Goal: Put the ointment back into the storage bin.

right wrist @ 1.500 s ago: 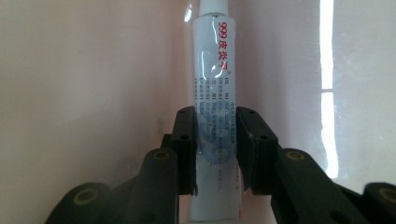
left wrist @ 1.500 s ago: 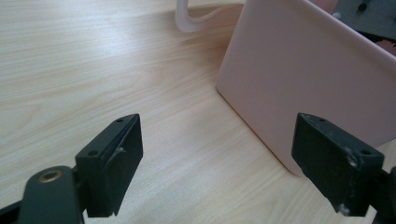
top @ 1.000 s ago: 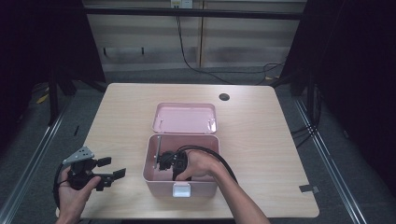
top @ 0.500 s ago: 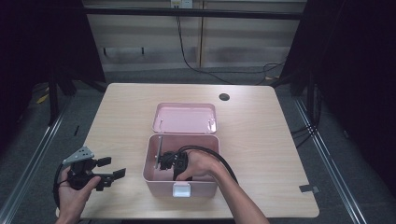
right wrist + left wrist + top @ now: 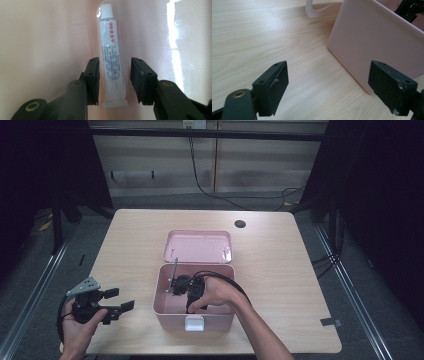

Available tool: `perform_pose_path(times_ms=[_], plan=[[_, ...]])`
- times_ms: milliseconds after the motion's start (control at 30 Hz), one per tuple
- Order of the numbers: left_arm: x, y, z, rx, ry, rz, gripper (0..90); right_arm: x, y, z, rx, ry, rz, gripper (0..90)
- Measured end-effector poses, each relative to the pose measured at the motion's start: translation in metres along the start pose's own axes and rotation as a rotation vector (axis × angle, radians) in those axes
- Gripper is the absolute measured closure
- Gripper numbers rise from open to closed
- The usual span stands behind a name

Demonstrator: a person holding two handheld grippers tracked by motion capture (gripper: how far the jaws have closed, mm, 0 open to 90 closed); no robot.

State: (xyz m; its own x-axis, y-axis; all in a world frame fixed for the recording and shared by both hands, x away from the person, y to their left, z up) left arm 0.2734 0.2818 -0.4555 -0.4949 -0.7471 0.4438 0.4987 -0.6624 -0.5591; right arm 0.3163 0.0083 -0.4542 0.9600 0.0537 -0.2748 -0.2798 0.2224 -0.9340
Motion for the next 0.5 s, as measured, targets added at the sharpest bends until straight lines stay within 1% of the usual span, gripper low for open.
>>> perform_pose_path(times_ms=[100, 167, 233, 300, 333, 367, 467, 500], plan=[[0.0, 0.0, 0.0, 0.0, 0.002, -0.001, 16.7, -0.002, -0.004, -0.001, -0.002, 0.001, -0.008, 59.5], [0.0, 0.0, 0.0, 0.001, 0.002, -0.001, 16.7, -0.006, -0.013, -0.001, 0.007, 0.005, -0.023, 59.5], [0.0, 0.0, 0.0, 0.0, 0.002, -0.001, 16.7, -0.006, -0.016, -0.001, 0.008, 0.002, -0.03, 59.3], [0.0, 0.0, 0.0, 0.0, 0.002, -0.002, 16.7, -0.008, -0.023, -0.004, 0.03, 0.017, -0.047, 57.7], [0.0, 0.0, 0.0, 0.0, 0.002, -0.002, 16.7, -0.008, -0.023, -0.004, 0.03, 0.017, -0.047, 57.7], [0.0, 0.0, 0.0, 0.001, 0.002, -0.002, 16.7, -0.009, -0.026, -0.006, 0.028, 0.016, -0.058, 56.5], [0.0, 0.0, 0.0, -0.001, 0.003, -0.001, 16.7, -0.01, -0.03, -0.009, 0.025, 0.018, -0.061, 56.6], [0.0, 0.0, 0.0, 0.001, 0.002, -0.002, 16.7, -0.011, -0.031, -0.009, 0.023, 0.011, -0.064, 56.6]])
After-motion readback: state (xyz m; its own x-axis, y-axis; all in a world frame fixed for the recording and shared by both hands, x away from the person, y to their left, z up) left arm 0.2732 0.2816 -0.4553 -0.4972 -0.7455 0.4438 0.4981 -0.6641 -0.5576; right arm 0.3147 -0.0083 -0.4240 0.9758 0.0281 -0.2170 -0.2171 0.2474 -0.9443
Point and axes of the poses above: each handheld gripper's, and its own axes: y roughly forward along the jaws, z roughly out of its top, x roughly to its right, the point moved 2 cm from there along y, roughly forward along the jaws, and after that the axes turned 14 degrees about -y, right-handed, at the moved point
